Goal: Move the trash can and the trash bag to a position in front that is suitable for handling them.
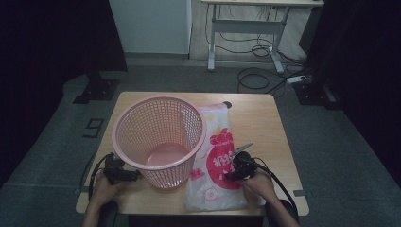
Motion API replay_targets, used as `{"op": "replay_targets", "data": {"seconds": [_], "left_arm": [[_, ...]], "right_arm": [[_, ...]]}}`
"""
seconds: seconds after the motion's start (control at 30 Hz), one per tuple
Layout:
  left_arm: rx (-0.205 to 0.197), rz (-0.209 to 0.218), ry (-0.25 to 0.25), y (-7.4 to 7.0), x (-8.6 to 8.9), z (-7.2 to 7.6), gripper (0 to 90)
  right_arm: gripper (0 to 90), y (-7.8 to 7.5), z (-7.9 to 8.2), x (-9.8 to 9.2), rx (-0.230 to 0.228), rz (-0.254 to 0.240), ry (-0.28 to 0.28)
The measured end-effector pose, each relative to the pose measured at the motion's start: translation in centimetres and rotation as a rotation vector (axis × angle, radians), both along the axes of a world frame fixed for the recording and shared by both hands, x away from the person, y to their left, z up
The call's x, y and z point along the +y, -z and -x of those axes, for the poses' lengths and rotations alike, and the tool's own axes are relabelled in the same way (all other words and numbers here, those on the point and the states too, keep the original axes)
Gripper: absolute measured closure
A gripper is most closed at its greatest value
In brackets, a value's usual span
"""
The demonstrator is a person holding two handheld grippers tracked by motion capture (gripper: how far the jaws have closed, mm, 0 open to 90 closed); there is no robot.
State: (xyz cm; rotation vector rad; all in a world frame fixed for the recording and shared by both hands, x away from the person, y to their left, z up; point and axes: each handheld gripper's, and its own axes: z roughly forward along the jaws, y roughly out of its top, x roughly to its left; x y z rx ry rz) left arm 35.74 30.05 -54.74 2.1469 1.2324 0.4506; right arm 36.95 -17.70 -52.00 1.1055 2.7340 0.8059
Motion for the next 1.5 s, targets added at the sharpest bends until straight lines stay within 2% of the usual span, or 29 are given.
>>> {"op": "replay_targets", "data": {"seconds": [0.07, 0.13, 0.17, 0.2, 0.3, 0.37, 0.4, 0.43, 0.47, 0.5, 0.53, 0.57, 0.6, 0.63, 0.67, 0.7, 0.73, 0.77, 0.83, 0.87, 0.9, 0.93, 0.97, 1.0, 1.03, 1.1, 1.17, 1.3, 1.5], "left_arm": [[0.000, 0.000, 0.000, 0.0, 0.0, 0.0, 0.0], [0.000, 0.000, 0.000, 0.0, 0.0, 0.0, 0.0], [0.000, 0.000, 0.001, 0.0, 0.0, 0.0, 0.0], [0.001, 0.000, 0.001, 0.0, 0.0, 0.0, 0.0], [0.003, 0.000, 0.003, 0.0, 0.0, 0.0, 0.0], [0.003, 0.000, 0.004, 0.0, 0.0, 0.0, 0.0], [0.002, 0.000, 0.005, 0.0, 0.0, -0.1, 0.0], [-0.006, -0.001, 0.002, 0.0, 0.0, -0.1, 0.0], [0.000, -0.004, 0.011, 0.0, 0.0, -0.2, 0.0], [0.000, -0.004, 0.012, 0.0, 0.1, -0.2, 0.0], [0.000, -0.004, 0.012, 0.0, 0.1, -0.3, 0.0], [0.000, -0.004, 0.012, 0.0, 0.1, -0.3, 0.0], [0.000, -0.004, 0.012, 0.0, 0.1, -0.3, 0.0], [0.000, -0.004, 0.012, 0.0, 0.1, -0.3, 0.0], [0.000, -0.004, 0.012, 0.0, 0.1, -0.3, 0.0], [0.000, -0.004, 0.012, 0.0, 0.1, -0.3, 0.0], [0.000, -0.004, 0.012, 0.0, 0.1, -0.3, 0.0], [0.000, -0.004, 0.012, 0.0, 0.1, -0.3, 0.0], [0.001, -0.003, 0.014, 0.0, 0.1, -0.3, 0.0], [0.000, -0.003, 0.014, 0.0, 0.1, -0.3, 0.0], [0.001, -0.003, 0.014, 0.0, 0.1, -0.3, 0.0], [0.000, -0.004, 0.014, 0.0, 0.1, -0.3, 0.0], [0.000, -0.003, 0.013, 0.0, 0.0, -0.3, 0.0], [0.000, -0.004, 0.013, 0.0, 0.0, -0.3, 0.0], [0.000, -0.003, 0.013, 0.0, 0.0, -0.3, 0.0], [0.000, -0.002, 0.012, 0.0, 0.0, -0.3, 0.0], [0.001, -0.003, 0.013, 0.0, 0.0, -0.3, 0.0], [0.000, -0.003, 0.012, 0.0, 0.0, -0.3, 0.0], [0.000, -0.003, 0.012, 0.0, 0.0, -0.3, 0.0]], "right_arm": [[35.0, -0.9, 0.0, -0.6, -0.041, 0.010, 0.019], [32.9, -1.5, -1.2, -1.8, -0.093, 0.021, 0.070], [29.5, -1.9, -3.0, -3.2, -0.097, 0.013, 0.143], [29.5, -1.9, -3.0, -3.2, -0.097, 0.013, 0.143], [22.0, -1.9, -5.9, -4.6, -0.084, -0.020, 0.220], [19.9, -1.8, -8.0, -4.8, -0.087, -0.028, 0.220], [19.9, -1.8, -8.0, -4.8, -0.087, -0.028, 0.220], [19.9, -1.9, -9.4, -4.4, -0.121, -0.010, 0.206], [19.9, -1.9, -9.4, -4.4, -0.121, -0.010, 0.206], [21.1, -1.9, -10.7, -3.7, -0.160, 0.029, 0.214], [21.1, -1.9, -10.7, -3.7, -0.160, 0.029, 0.214], [23.8, -1.9, -11.3, -3.4, -0.183, 0.037, 0.219], [33.7, -1.7, -12.5, -2.7, -0.187, 0.007, 0.211], [33.7, -1.7, -12.5, -2.7, -0.187, 0.007, 0.211], [35.4, -1.6, -13.2, -2.4, -0.189, -0.006, 0.220], [37.5, -1.3, -14.6, -1.8, -0.192, -0.004, 0.257], [37.5, -1.3, -14.6, -1.8, -0.192, -0.004, 0.257], [37.2, -0.9, -15.9, -1.5, -0.169, -0.020, 0.292], [37.3, -0.7, -16.5, -1.3, -0.166, -0.014, 0.310], [39.7, -0.5, -16.9, -1.2, -0.165, 0.001, 0.325], [49.1, 0.1, -17.5, -1.1, -0.147, 0.019, 0.330], [49.1, 0.1, -17.5, -1.1, -0.147, 0.019, 0.330], [58.2, 0.8, -17.7, -1.0, -0.120, 0.045, 0.329], [58.2, 0.8, -17.7, -1.0, -0.120, 0.045, 0.329], [66.1, 0.9, -17.6, -1.1, -0.123, 0.030, 0.338], [78.7, 0.8, -17.4, -1.2, -0.121, 0.037, 0.325], [86.3, 0.7, -16.8, -1.7, -0.144, 0.096, 0.331], [86.6, 0.5, -15.8, -3.4, -0.152, 0.134, 0.356], [84.9, 0.5, -13.1, -8.9, -0.156, 0.152, 0.450]]}}
